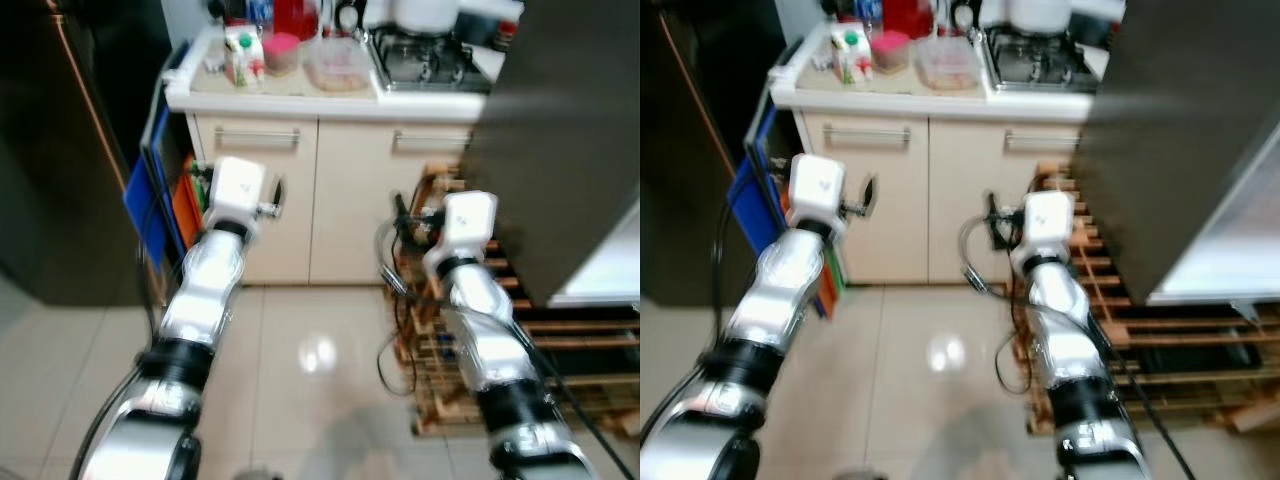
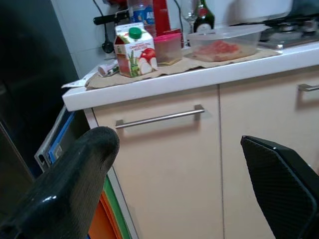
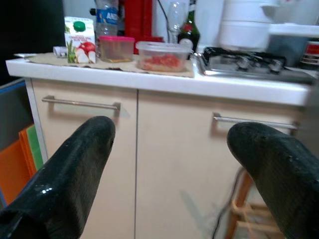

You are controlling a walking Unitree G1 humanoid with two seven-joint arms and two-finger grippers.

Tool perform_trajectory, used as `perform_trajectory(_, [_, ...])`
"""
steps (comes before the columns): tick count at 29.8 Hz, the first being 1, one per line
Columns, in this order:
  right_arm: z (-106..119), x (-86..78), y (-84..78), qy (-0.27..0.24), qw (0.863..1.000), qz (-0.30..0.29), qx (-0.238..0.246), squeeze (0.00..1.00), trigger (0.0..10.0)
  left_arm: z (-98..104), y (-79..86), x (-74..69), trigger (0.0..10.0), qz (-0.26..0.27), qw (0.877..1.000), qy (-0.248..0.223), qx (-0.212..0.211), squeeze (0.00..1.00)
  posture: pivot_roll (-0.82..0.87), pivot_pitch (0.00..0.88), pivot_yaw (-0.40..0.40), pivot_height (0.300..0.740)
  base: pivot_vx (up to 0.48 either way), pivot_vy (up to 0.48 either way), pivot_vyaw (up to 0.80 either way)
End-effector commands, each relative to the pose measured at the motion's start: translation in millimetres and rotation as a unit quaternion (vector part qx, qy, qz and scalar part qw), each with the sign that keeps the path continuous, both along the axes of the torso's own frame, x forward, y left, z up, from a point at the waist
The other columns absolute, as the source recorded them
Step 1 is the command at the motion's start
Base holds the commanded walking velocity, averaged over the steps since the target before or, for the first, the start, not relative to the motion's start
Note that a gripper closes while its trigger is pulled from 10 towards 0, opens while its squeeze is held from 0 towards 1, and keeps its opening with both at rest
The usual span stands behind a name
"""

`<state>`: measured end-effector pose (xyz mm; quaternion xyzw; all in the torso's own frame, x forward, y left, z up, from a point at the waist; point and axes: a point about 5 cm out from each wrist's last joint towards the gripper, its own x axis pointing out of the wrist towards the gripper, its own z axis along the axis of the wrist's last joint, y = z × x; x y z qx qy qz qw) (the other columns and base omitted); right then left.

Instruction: Restocking fridge

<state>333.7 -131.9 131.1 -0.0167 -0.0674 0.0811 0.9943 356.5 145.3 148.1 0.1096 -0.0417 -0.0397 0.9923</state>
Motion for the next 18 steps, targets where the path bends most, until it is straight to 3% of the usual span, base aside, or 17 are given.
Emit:
perform_trajectory(1, [0.0,0.9,-11.3,0.001,1.000,-0.017,-0.003,0.00,10.0,4.3,-13.9,1.3,10.0,-0.024,1.000,-0.005,-0.002,0.00,-0.05,0.004,0.002,0.740,0.480,0.000,0.00])
perform_trajectory(10, [5.1,2.7,-3.9,-0.007,1.000,-0.004,0.004,0.00,10.0,7.4,-13.7,2.4,10.0,-0.014,1.000,-0.017,-0.011,0.00,-0.05,0.006,0.001,0.740,0.480,0.000,0.00])
perform_trajectory(16, [2.3,1.0,-1.1,-0.002,1.000,0.003,0.003,0.00,10.0,-9.5,-8.1,-3.7,10.0,0.003,0.999,0.021,-0.027,0.00,-0.05,0.008,0.001,0.740,0.437,0.000,0.00])
perform_trajectory(18, [1.1,-0.1,-0.6,0.000,1.000,0.006,0.004,0.00,10.0,-12.3,-9.3,-5.9,10.0,-0.004,0.999,0.027,-0.046,0.00,-0.05,0.009,0.002,0.740,0.000,0.000,0.00])
